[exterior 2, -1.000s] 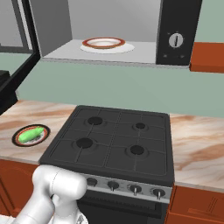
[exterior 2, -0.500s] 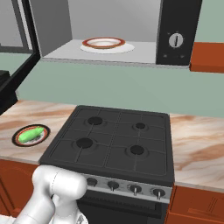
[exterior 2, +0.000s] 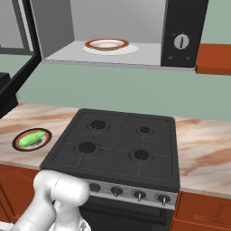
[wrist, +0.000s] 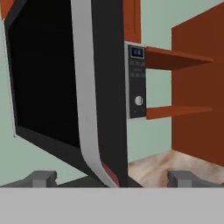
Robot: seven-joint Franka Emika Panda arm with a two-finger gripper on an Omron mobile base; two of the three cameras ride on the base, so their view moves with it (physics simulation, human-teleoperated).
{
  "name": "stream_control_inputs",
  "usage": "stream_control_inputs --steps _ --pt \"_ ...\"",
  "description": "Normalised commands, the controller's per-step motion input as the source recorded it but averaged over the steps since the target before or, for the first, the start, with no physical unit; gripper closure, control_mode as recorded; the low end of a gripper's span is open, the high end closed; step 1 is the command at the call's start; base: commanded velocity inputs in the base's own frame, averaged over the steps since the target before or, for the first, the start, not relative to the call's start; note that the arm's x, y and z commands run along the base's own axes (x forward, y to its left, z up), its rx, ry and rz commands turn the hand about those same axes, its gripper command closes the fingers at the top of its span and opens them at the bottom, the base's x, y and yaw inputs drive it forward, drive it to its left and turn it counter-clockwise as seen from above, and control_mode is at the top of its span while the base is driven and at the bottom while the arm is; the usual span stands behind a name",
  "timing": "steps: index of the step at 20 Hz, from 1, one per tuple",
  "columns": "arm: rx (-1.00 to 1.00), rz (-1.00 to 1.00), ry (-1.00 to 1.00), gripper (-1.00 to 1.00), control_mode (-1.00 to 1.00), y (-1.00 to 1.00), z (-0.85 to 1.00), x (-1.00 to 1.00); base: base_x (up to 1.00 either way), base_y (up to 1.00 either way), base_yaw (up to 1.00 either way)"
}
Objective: Pick the corn from the counter and place it in the microwave. Then turn on the microwave.
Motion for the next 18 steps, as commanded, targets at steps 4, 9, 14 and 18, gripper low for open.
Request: stream_control_inputs --steps 4,9,14,18 --pt "0.06 0.03 0.08 -1.00 -1.00 0.03 -0.11 0.00 0.00 0.00 0.00" --pt "0.06 0.12 0.06 -1.00 -1.00 0.00 -0.13 -0.03 0.00 0.00 0.00" --pt "0.04 0.17 0.09 -1.00 -1.00 0.00 -0.07 -0.05 0.00 0.00 0.00" --pt "0.02 0.16 0.04 -1.00 -1.00 -0.02 -0.01 -0.03 0.00 0.00 0.00"
